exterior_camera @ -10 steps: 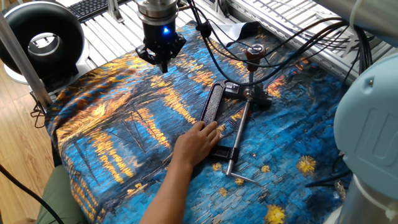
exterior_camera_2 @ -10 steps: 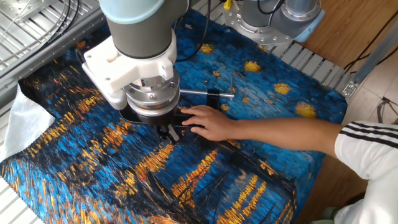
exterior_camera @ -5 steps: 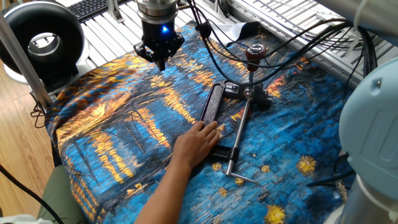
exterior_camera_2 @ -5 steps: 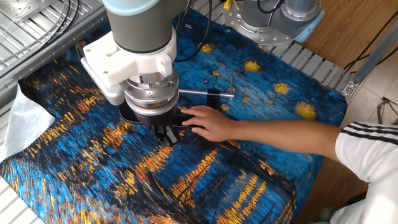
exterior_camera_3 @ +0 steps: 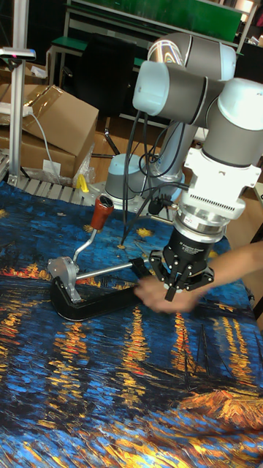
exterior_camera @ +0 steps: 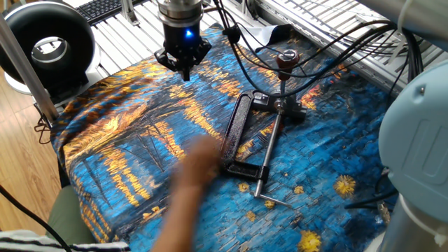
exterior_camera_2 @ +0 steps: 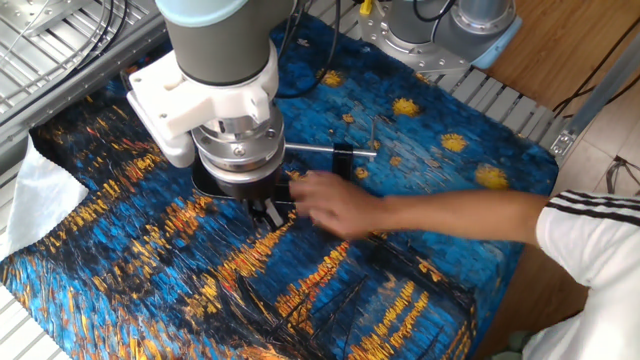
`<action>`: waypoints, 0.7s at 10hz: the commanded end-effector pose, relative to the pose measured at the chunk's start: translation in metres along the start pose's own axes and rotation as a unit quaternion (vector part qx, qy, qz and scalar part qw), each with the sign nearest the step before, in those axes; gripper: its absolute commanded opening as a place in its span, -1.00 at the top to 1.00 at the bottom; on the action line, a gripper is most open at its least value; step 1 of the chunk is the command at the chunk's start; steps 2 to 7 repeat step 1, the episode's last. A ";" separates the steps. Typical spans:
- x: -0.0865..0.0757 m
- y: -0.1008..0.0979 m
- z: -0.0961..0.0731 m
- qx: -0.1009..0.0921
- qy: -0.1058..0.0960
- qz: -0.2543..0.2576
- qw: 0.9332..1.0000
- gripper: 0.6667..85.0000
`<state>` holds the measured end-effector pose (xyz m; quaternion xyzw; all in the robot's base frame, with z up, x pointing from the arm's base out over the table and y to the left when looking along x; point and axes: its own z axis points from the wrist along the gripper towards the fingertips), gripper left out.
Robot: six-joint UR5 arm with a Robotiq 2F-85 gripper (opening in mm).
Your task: Pull up the lever
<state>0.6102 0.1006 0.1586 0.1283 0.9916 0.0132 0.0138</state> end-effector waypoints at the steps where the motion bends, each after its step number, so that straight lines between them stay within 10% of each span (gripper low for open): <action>1: 0.001 -0.002 0.001 -0.002 0.004 -0.005 1.000 0.99; 7: 0.001 -0.002 0.001 -0.002 0.004 -0.005 1.000 0.99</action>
